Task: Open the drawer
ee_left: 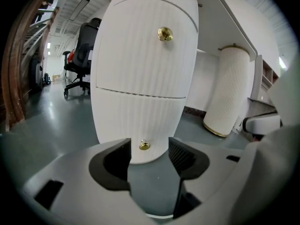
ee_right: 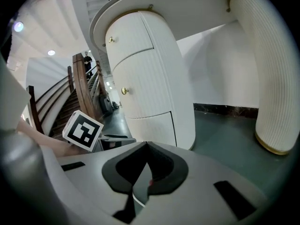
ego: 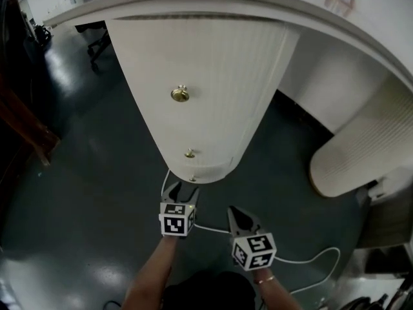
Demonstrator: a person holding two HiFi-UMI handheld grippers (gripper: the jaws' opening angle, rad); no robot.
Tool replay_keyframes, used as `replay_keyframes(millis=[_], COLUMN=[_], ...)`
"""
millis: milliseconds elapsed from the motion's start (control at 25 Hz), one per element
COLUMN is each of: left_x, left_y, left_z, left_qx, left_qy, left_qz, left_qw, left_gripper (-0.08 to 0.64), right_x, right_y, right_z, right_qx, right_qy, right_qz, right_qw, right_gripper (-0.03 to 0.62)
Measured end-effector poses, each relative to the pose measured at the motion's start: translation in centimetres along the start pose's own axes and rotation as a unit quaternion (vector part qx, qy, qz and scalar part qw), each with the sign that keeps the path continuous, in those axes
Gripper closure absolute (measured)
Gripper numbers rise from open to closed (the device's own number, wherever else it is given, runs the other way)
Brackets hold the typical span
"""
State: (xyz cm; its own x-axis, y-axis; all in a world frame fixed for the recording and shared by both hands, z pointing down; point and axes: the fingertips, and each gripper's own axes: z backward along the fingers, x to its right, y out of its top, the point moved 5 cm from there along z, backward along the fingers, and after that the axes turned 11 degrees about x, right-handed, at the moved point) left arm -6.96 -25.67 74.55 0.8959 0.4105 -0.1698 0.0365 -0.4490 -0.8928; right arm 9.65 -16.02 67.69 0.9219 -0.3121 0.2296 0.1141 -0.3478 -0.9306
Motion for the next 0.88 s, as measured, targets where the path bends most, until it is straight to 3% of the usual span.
replay_keyframes(millis=[200,440,880], left_x=[-0.5,-0.9,-0.8], left_y=[-0.8,-1.8,-2.3], left_z=[-2.3,-4.4,-5.9], left_qx=[-0.011,-0.044,-0.072], left_qy=[0.009,0.020,0.028], left_qz=[-0.007,0.011,-0.010], left_qw=[0.9999,0.9987,0.9970], left_gripper=[0.330,0.331,0.433], right_x=[0.6,1.1,1.4], right_y=[-1.4,-2.8,-3.6], right_z=[-0.9,-1.5,-0.7], right_qx=[-0.004,-0.018,-0.028], right_qy=[-0.007,0.000,-0.012], right_qz=[-0.003,0.006,0.003], right_qw=[1.000,1.000,1.000], right_gripper=[0.589,0.589,0.589])
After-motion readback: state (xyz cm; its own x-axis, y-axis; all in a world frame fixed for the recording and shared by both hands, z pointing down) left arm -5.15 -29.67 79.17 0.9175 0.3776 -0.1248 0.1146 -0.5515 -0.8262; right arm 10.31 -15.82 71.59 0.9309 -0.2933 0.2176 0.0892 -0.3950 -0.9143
